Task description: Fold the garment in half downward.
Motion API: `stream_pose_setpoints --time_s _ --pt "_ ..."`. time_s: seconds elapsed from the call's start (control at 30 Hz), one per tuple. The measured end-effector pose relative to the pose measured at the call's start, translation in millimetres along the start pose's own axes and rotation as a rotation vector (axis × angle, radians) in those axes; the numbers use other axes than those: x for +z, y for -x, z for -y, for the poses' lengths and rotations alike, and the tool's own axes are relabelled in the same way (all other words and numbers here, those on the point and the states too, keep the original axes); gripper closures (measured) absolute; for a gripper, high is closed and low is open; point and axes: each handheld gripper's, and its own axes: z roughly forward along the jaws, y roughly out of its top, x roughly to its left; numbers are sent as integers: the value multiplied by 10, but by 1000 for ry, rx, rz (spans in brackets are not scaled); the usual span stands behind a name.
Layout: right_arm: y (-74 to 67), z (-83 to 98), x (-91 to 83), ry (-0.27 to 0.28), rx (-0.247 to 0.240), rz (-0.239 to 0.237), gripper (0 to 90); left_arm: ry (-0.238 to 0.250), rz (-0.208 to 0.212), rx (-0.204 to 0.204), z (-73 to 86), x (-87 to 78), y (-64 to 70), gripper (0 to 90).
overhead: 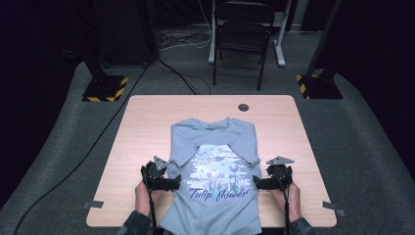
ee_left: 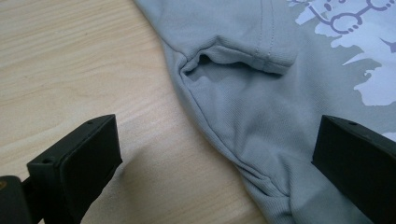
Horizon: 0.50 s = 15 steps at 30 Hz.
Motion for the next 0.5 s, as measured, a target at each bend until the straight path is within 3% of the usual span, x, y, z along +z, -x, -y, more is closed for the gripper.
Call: stream_pose_setpoints --time_s 0.5 --pt "-21 62 -56 1 4 3 38 -2 11 -6 36 -32 21 4"
